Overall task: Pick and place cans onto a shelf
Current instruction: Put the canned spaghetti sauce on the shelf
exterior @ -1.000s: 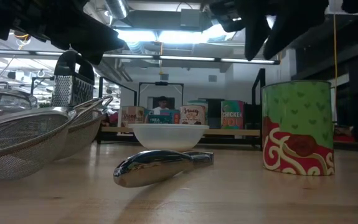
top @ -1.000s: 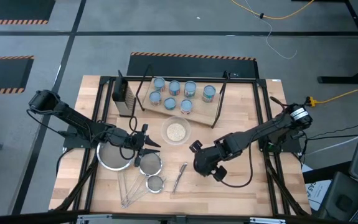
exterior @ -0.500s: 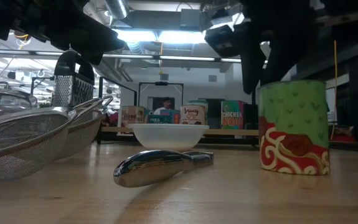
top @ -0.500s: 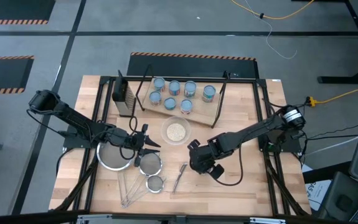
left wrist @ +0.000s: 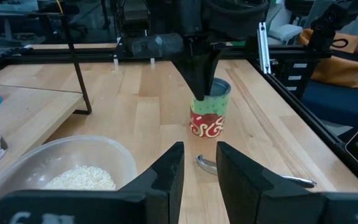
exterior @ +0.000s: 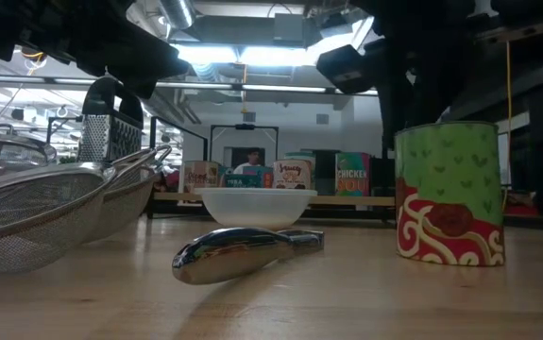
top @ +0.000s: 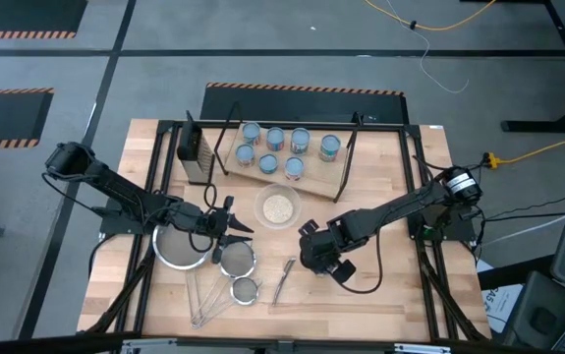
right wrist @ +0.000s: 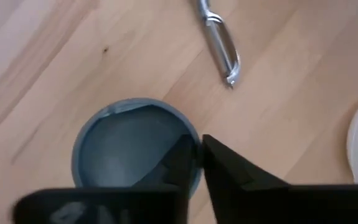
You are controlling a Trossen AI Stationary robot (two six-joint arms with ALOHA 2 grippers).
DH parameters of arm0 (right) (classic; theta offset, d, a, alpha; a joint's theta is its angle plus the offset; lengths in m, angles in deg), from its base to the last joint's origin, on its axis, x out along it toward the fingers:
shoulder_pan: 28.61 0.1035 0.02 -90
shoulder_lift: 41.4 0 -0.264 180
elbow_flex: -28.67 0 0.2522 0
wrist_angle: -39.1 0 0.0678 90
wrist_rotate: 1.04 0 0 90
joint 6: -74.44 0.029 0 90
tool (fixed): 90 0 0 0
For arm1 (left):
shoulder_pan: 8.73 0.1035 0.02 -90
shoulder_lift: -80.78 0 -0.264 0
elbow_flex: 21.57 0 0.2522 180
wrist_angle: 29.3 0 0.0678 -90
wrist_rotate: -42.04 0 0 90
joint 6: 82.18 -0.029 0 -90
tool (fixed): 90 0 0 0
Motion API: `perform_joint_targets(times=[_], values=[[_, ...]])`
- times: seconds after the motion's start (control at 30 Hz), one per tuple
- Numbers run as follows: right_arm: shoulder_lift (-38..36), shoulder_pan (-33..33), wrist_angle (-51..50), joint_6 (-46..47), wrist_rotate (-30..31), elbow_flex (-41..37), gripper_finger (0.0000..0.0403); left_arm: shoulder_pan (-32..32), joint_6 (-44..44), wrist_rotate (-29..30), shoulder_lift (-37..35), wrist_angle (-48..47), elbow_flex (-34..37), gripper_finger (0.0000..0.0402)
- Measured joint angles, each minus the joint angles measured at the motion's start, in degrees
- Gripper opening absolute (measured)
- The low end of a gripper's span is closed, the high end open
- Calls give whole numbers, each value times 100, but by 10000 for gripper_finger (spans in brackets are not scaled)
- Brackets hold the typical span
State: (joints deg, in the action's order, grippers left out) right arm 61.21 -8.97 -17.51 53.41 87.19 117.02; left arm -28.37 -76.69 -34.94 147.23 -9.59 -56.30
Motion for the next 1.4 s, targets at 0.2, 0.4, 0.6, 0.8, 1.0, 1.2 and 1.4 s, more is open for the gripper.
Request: perform_joint_targets(times=[0.2, 0.4, 0.6, 0.8, 1.0, 1.2, 1.4], values=[[-7, 0, 1, 1138, 296, 1, 12, 0, 4, 0, 0, 2, 0, 86], [-2, -4, -665, 2672, 1466, 262, 6, 0, 4, 0, 0, 2, 0, 86], [-2, -70, -1804, 5018, 2187, 673, 3, 0, 2, 0, 0, 2, 0, 86], [-2, -179, -1984, 6842, 1796, 481, 4, 0, 0, 0, 0, 2, 0, 86], [-2, -186, -1808, 7996, 1508, 220, 5, 0, -2, 0, 0, 2, 0, 86], [-2, -186, -1753, 8227, 1470, 199, 10, 0, -4, 0, 0, 0, 0, 86], [-2, -186, -1753, 8225, 1457, 199, 47, -1, -4, 0, 0, 0, 0, 86]])
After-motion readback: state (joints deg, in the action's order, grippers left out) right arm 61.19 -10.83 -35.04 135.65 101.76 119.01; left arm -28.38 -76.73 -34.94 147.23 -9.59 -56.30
